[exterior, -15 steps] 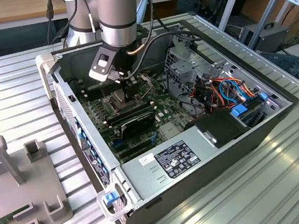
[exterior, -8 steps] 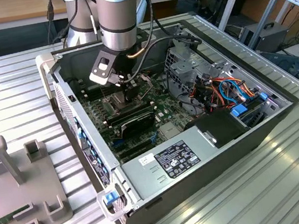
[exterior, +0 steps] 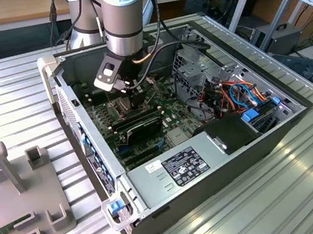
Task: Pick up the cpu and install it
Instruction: 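Place the cpu into insertion slot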
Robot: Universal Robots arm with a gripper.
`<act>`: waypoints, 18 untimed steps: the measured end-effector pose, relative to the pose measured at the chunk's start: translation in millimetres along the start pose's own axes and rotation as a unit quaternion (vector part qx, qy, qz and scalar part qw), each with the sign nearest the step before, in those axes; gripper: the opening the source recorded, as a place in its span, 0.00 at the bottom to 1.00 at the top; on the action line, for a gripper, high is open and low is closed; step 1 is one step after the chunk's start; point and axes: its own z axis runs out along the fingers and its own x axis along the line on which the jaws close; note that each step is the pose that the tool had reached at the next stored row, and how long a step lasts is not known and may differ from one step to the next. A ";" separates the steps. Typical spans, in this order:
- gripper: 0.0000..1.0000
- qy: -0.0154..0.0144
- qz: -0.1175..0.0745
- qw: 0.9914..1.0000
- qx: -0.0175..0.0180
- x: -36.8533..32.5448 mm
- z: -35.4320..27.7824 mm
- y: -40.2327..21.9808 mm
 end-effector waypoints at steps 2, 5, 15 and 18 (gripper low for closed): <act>0.55 0.000 0.000 1.000 0.000 0.1 0.2 2.4; 0.55 0.000 0.000 1.000 0.000 0.1 0.2 2.7; 0.55 0.000 0.000 1.000 0.001 0.9 0.5 2.8; 0.55 0.000 0.000 1.000 0.001 2.8 0.4 2.8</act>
